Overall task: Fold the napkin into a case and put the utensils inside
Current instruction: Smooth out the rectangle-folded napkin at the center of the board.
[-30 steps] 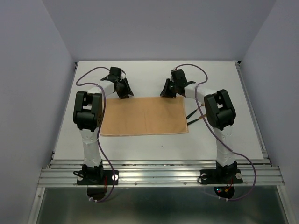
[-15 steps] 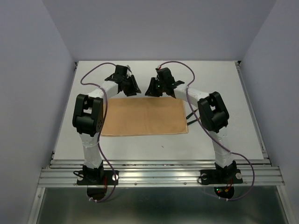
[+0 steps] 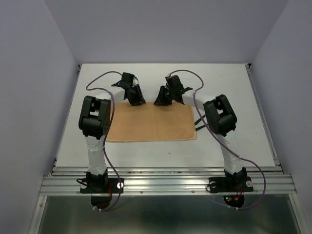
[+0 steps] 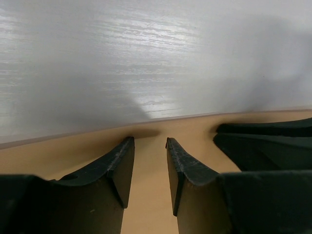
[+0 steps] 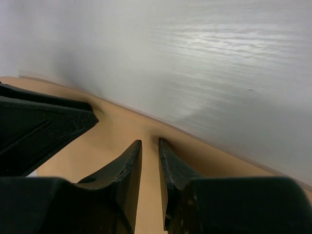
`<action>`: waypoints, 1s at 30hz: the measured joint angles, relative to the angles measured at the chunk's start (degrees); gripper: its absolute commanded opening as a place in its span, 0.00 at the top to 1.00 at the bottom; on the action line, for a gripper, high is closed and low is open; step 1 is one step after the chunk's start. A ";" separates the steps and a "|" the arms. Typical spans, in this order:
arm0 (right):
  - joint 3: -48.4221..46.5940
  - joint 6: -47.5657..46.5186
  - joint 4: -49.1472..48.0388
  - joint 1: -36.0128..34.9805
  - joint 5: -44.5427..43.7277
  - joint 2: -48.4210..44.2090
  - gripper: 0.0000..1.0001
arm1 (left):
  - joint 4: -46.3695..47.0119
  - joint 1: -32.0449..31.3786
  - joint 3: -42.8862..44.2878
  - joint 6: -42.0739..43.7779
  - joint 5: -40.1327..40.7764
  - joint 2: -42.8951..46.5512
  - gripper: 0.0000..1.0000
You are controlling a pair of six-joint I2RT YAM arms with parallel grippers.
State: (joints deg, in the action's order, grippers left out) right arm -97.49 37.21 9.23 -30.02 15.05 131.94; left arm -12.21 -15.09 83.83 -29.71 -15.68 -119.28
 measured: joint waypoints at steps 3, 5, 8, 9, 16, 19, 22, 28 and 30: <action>2.36 -0.11 -0.50 1.57 -0.46 -1.57 0.74 | -0.09 0.35 0.00 0.52 0.50 -0.13 0.56; 4.90 -0.26 -0.57 3.28 -0.79 -3.28 0.74 | -0.09 0.83 0.00 0.87 0.68 -0.13 0.56; 9.16 -0.37 -0.94 6.40 -1.31 -6.10 0.74 | -0.13 2.08 0.00 1.46 0.96 -0.11 0.57; 9.46 -0.37 -0.87 6.73 -1.53 -6.34 0.74 | -0.17 2.43 0.00 1.64 0.98 -0.11 0.56; 16.33 -2.08 -0.74 12.72 -4.09 -11.47 0.74 | -0.79 6.16 -0.37 2.69 1.75 0.55 0.56; 18.05 -2.56 -0.76 15.08 -4.68 -12.76 0.74 | -1.14 7.74 -1.05 2.95 2.21 1.11 0.56; 19.41 -2.73 -0.94 16.70 -4.76 -13.73 0.74 | -1.38 9.88 -2.16 3.41 2.43 2.05 0.56; 20.61 -3.02 -0.98 18.80 -5.09 -14.60 0.75 | -1.99 13.97 -3.85 4.04 2.69 3.87 0.56; 20.63 -3.15 -1.05 18.80 -5.22 -14.60 0.75 | -2.14 14.95 -4.04 4.13 2.71 4.20 0.56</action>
State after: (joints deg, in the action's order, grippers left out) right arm -76.86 34.06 8.19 -11.22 9.82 117.34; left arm -14.35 -0.14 79.79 -25.58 -12.97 -115.09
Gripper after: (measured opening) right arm 0.256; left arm 0.439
